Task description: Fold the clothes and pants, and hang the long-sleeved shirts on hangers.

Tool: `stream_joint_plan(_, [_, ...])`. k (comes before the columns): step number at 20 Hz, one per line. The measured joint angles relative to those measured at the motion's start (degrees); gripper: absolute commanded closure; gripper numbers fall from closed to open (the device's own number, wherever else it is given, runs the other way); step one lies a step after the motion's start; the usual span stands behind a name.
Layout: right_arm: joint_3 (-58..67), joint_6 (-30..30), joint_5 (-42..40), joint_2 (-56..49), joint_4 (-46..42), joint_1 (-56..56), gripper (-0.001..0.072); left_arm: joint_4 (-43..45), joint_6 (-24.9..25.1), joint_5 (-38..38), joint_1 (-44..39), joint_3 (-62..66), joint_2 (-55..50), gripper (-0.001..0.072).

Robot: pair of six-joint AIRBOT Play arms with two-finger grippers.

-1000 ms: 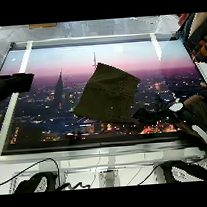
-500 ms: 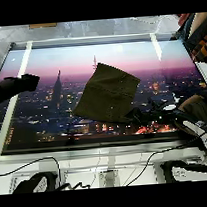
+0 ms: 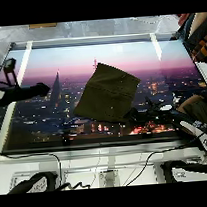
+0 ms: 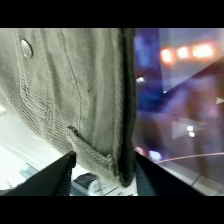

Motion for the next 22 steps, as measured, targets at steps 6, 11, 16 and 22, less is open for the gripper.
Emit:
stream_joint_plan(6, [-0.09, -3.72, -1.53, 0.11, 1.64, 0.11, 0.0650, -7.58, -1.01, -7.63, 0.00, 0.00, -11.65, 0.0115])
stream_joint_plan(11, [-0.09, -4.68, 0.26, 0.24, 2.84, 0.11, 0.0650, -15.02, 2.14, -12.66, -0.44, 0.00, -19.76, 0.0114])
stream_joint_plan(16, [-0.07, -4.92, 1.95, 0.24, 3.10, 0.13, 0.0650, -17.42, 5.29, -14.91, -2.01, 0.02, -25.77, 0.0114])
stream_joint_plan(22, [-0.07, -4.98, 2.51, 0.24, 3.23, 0.11, 0.0650, -18.99, 8.11, -14.43, -6.71, 0.07, -29.57, 0.0172])
